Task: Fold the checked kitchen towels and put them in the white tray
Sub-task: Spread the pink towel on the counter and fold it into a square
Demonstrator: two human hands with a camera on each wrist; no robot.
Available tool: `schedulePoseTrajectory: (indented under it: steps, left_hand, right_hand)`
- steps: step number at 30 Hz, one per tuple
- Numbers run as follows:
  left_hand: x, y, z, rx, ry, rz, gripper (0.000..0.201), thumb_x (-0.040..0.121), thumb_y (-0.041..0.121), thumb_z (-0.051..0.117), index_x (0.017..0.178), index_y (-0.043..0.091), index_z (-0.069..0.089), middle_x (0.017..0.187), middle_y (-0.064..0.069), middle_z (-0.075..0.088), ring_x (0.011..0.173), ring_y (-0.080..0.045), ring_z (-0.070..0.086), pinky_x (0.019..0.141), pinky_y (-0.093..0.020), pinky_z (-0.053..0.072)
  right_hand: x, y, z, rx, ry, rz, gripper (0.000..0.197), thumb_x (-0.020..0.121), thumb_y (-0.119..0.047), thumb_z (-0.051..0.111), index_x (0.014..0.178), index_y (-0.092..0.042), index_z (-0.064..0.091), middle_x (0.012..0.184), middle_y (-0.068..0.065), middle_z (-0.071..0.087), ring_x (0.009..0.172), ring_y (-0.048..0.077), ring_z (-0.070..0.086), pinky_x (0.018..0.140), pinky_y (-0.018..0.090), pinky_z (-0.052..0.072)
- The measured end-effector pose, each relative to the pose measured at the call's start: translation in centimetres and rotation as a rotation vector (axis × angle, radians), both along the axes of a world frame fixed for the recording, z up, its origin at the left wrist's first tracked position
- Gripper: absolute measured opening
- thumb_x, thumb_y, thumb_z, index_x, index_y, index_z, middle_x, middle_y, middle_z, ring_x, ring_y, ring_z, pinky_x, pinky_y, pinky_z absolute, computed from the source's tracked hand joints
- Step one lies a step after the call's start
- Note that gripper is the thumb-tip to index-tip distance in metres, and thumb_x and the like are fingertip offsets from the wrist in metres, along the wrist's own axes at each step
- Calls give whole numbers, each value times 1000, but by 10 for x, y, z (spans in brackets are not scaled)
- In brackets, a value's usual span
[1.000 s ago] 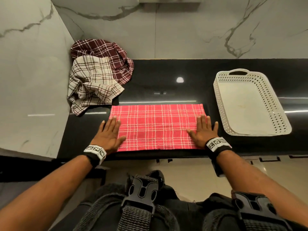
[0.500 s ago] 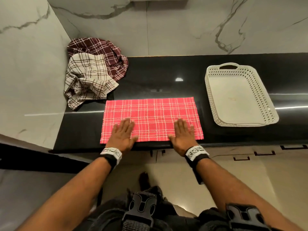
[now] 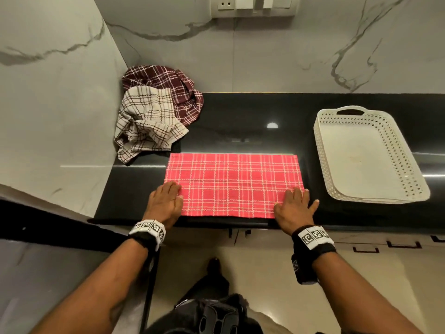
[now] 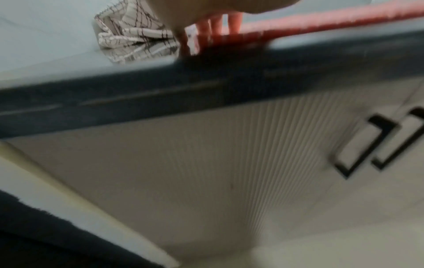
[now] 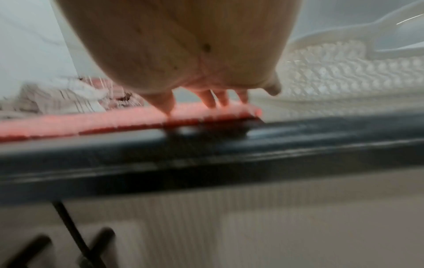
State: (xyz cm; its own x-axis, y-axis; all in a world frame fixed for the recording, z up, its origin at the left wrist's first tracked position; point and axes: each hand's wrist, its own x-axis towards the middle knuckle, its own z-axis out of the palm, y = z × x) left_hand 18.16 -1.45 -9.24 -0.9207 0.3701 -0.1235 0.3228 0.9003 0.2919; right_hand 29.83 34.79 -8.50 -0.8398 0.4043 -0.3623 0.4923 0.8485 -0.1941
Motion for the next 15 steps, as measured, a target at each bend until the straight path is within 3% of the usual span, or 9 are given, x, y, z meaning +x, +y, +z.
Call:
schedulePoseTrajectory:
  steps: [2, 4, 6, 11, 15]
  left_hand:
    - [-21, 7, 12, 12, 42, -23, 36, 92, 40, 30, 111, 22, 54, 113, 2, 52, 103, -20, 48, 91, -40, 38]
    - [-42, 12, 17, 44, 90, -50, 27, 93, 36, 33, 103, 22, 54, 105, 4, 52, 92, -16, 45, 84, -38, 39]
    - [-58, 14, 16, 37, 136, -87, 23, 93, 35, 35, 101, 23, 53, 104, 5, 51, 90, -16, 45, 83, -39, 41]
    - [-83, 12, 5, -65, 135, -140, 23, 92, 36, 38, 102, 24, 55, 104, 3, 53, 90, -20, 47, 79, -39, 41]
    - [-81, 6, -6, 23, 189, -275, 24, 90, 37, 45, 91, 20, 62, 92, 1, 59, 83, -23, 52, 74, -39, 41]
  right_hand:
    - [-18, -16, 9, 21, 53, 12, 64, 94, -41, 45, 148, -12, 27, 158, 17, 20, 145, 38, 16, 114, 63, 17]
    - [-36, -33, 11, 17, 105, 45, 61, 93, -42, 46, 143, -11, 31, 146, 17, 33, 132, 35, 33, 106, 58, 33]
    - [-53, -46, 8, 21, 100, 37, 57, 92, -47, 44, 136, -10, 37, 135, 15, 41, 121, 34, 40, 98, 54, 38]
    - [-120, -53, 4, 77, -18, -28, 71, 92, -58, 41, 144, -12, 31, 149, 20, 30, 133, 45, 31, 104, 61, 32]
    - [-196, -47, 6, 54, -21, 7, 78, 91, -61, 43, 151, -15, 26, 160, 18, 17, 143, 48, 18, 110, 67, 16]
